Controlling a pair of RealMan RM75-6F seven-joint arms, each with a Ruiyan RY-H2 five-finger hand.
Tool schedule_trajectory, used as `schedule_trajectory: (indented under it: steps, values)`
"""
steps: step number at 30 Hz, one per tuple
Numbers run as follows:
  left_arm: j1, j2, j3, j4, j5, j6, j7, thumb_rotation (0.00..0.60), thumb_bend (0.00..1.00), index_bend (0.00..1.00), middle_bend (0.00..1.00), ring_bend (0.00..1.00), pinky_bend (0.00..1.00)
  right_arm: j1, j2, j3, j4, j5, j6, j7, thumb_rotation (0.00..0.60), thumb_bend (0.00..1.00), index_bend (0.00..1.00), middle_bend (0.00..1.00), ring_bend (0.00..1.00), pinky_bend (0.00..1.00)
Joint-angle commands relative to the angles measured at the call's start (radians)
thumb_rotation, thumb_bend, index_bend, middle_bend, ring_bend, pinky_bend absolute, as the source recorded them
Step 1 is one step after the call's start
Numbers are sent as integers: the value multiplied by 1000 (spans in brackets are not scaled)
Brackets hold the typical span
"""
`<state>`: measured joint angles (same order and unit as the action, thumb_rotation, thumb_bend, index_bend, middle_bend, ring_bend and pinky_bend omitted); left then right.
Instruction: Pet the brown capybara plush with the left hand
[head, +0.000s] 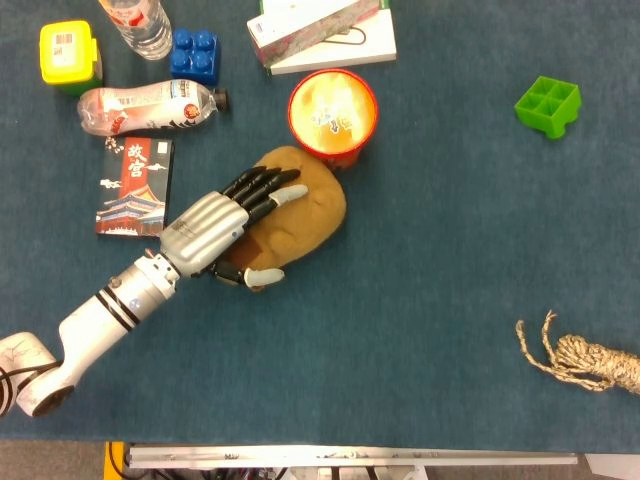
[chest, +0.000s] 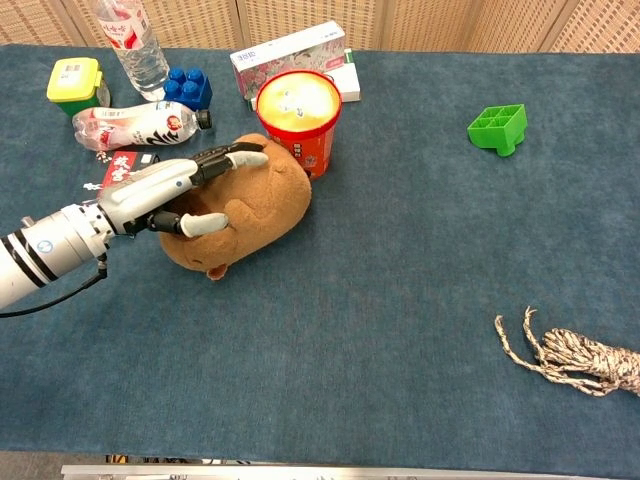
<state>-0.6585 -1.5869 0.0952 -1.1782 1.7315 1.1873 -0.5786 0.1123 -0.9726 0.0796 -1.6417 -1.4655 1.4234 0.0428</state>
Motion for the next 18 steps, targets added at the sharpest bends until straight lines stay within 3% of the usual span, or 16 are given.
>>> schedule_trajectory:
  steps: [1, 8, 18]
  values:
    - [-10, -12, -14, 29, 9, 21, -16, 99, 72, 0, 0, 0, 0, 0, -1, 0, 0, -1, 0, 0, 600, 192, 270, 334, 194, 199]
    - [-36, -47, -34, 127, 25, 58, -76, 128, 72, 0, 0, 0, 0, 0, 1, 0, -4, -1, 1, -3, 600, 192, 270, 334, 194, 199]
    - [-49, -109, -3, 279, 62, 95, -134, 140, 72, 0, 0, 0, 0, -2, 2, 0, -12, 2, 3, -13, 600, 192, 270, 334, 194, 199]
